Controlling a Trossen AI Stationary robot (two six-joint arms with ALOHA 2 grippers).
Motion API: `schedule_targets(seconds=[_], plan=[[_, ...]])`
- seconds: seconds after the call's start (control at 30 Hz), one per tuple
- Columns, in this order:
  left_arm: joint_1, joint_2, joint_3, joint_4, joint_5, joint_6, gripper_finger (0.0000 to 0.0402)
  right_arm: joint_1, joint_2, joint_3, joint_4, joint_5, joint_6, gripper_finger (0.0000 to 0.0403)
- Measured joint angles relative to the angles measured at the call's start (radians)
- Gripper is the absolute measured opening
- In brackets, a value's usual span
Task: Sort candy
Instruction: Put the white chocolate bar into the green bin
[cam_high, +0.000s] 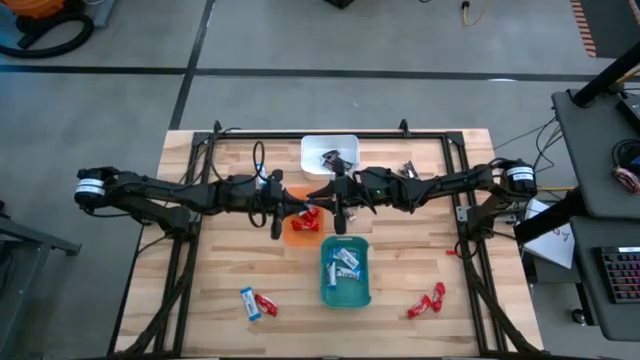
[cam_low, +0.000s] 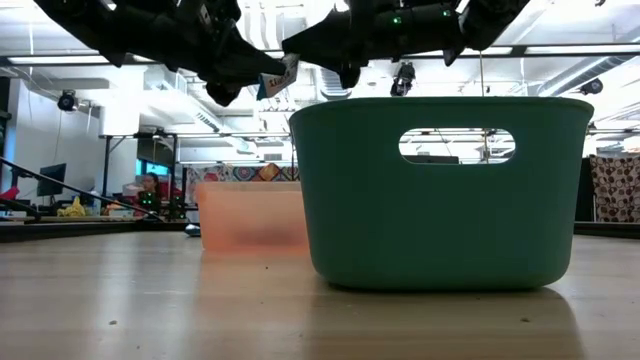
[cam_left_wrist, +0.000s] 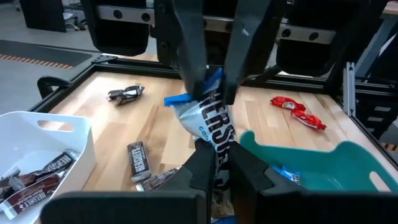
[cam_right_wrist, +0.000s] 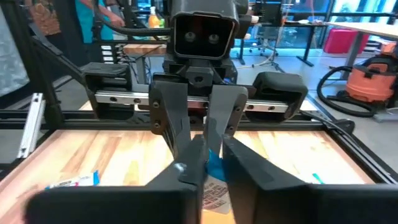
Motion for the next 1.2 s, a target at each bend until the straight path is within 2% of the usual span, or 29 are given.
schedule_targets(seconds=[0.1, 0.53, 0.8, 0.93, 1.2], plan=[[-0.001, 0.0, 0.0, 0.0, 0.004, 0.0, 0.0014, 0.002, 0.0, 0.0, 0.0, -0.014, 0.0, 0.0016], [-0.016, -0.001, 0.0, 0.003, 0.01, -0.047, 0.0018, 0.025, -0.009, 0.0, -0.03, -0.051, 0.052, 0.0009], [-0.059, -0.002, 0.0, 0.017, 0.0, -0.043, 0.0077, 0.061, -0.057, 0.002, -0.146, -0.065, 0.077, 0.0008], [-0.07, -0.003, 0.0, 0.019, 0.029, -0.039, 0.0104, 0.086, -0.095, 0.0, -0.251, -0.069, 0.105, 0.0008], [-0.072, -0.003, 0.0, 0.018, 0.041, -0.048, 0.0123, 0.149, -0.153, 0.0, -0.459, -0.095, 0.195, 0.0008]])
